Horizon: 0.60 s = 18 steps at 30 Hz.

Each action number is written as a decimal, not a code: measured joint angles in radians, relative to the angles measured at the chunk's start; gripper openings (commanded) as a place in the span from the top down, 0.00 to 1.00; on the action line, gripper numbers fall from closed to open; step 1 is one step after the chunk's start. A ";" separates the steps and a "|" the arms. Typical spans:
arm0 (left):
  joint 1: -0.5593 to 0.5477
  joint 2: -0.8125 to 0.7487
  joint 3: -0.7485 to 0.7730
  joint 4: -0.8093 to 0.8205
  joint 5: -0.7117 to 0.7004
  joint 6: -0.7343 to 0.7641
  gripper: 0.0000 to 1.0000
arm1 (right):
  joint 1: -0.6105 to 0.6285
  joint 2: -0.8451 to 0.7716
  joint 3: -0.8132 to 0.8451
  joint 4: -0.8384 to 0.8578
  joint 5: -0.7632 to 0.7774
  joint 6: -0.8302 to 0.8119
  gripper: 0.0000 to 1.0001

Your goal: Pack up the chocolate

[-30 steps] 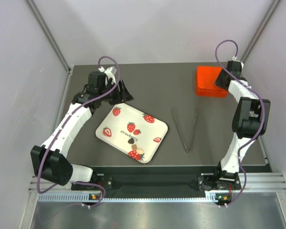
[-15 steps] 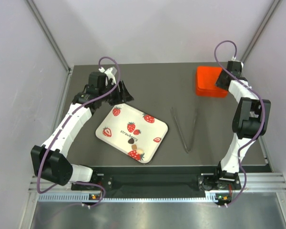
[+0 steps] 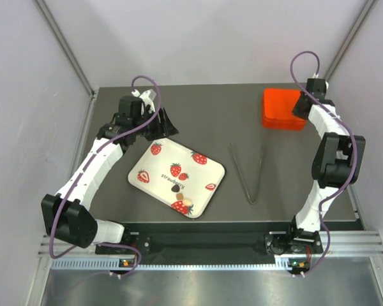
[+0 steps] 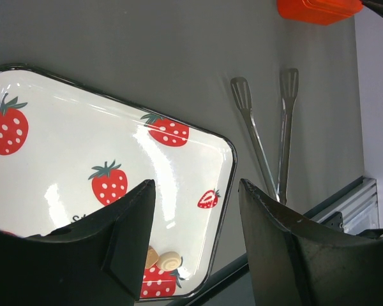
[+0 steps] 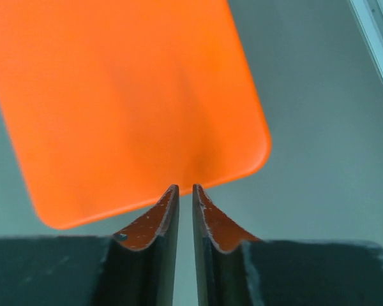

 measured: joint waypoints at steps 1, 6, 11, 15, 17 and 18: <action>0.000 0.000 0.000 0.000 0.000 0.000 0.40 | 0.000 -0.002 0.016 -0.010 -0.008 0.003 0.89; 0.000 0.000 0.000 0.000 0.000 0.000 0.40 | 0.011 0.023 0.148 -0.030 -0.057 0.008 0.89; 0.000 0.000 -0.003 0.001 -0.004 0.000 0.40 | 0.026 0.106 0.263 -0.040 -0.082 0.009 0.92; 0.000 0.000 -0.023 0.000 -0.013 0.000 0.40 | 0.019 0.101 0.090 -0.046 -0.083 0.030 0.93; 0.000 0.000 -0.030 -0.001 -0.019 0.000 0.40 | 0.018 0.092 0.058 -0.019 -0.090 0.042 0.93; 0.000 0.000 -0.030 -0.001 -0.021 0.001 0.40 | 0.017 0.086 0.049 -0.023 -0.088 0.045 0.93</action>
